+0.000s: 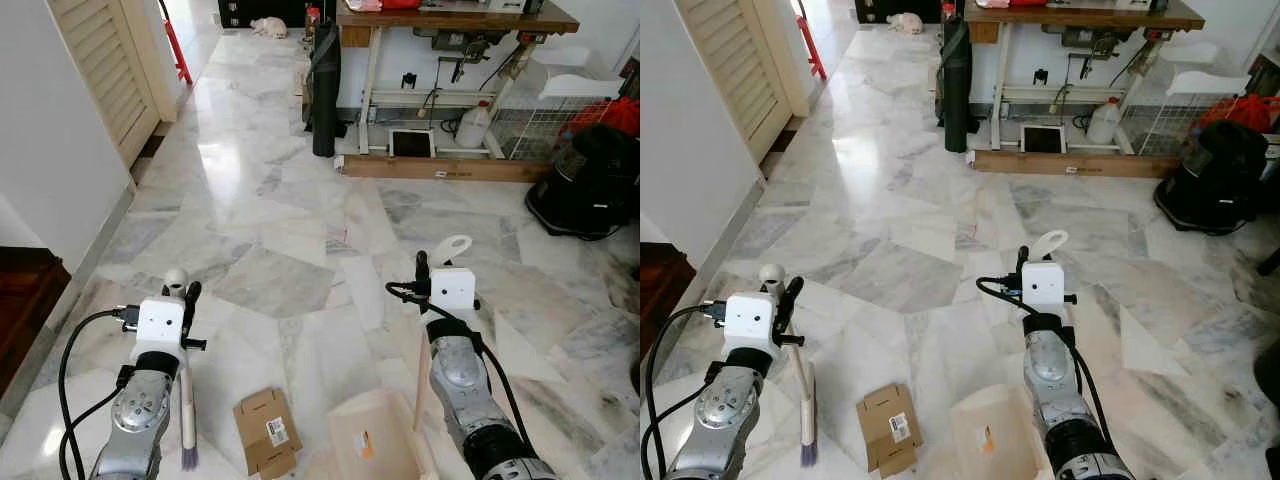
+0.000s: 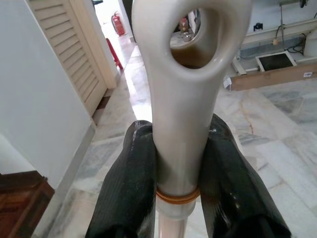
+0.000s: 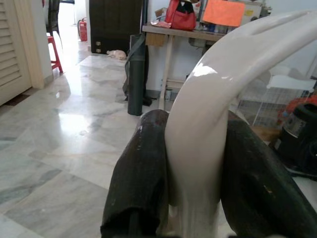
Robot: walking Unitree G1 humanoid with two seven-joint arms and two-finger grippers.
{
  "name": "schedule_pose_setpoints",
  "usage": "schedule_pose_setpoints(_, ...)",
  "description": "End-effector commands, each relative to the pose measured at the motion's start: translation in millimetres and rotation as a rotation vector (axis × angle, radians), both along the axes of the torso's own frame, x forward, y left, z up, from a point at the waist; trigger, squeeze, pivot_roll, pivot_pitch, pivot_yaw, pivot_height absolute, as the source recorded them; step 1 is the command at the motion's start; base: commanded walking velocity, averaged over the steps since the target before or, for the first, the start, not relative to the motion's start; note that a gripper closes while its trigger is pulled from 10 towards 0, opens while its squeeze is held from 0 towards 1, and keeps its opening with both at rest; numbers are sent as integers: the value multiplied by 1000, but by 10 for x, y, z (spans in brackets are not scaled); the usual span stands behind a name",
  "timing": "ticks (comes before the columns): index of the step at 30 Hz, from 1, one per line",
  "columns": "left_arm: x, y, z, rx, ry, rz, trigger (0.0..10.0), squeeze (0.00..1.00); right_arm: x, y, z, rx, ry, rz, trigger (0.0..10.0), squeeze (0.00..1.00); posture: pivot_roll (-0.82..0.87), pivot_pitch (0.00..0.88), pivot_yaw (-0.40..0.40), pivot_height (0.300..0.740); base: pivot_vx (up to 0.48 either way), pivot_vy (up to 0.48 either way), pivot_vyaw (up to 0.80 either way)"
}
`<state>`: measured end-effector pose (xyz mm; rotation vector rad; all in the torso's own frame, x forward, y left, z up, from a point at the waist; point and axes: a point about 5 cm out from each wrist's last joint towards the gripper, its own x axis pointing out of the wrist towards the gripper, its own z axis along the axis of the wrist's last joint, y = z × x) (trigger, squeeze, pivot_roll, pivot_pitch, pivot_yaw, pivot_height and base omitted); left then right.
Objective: Sweep floor
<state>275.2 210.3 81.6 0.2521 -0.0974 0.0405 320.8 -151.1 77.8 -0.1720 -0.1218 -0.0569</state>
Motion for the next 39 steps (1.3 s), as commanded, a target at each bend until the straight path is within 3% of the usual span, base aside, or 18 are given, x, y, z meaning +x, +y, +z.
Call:
schedule_pose_setpoints(1, -10, -61, 57, -6, -29, -20, 10000, 0, 30, 29, 78, 25, -40, 8, 10000, 0, 128, 83, -2, 740, 0, 0, 0)
schedule_pose_setpoints(12, -50, -80, -23, -139, -12, 39, 10000, 0, 36, 74, 102, 48, -54, 40, 10000, 0, 129, 64, -6, 740, 0, 0, 0)
schedule_pose_setpoints(17, -34, -99, -12, -144, -17, 38, 10000, 0, 42, 72, 119, 48, -63, 44, 10000, 0, 127, 57, -6, 740, 0, 0, 0)
schedule_pose_setpoints(34, 26, -93, 68, -155, -45, 46, 10000, 0, 60, 68, 142, 58, -69, 42, 10000, 0, 135, 40, 0, 740, 0, 0, 793)
schedule_pose_setpoints(39, 40, -88, 82, -160, -49, 47, 10000, 0, 63, 60, 153, 75, -76, 37, 10000, 0, 136, 41, 2, 740, 0, 0, 0)
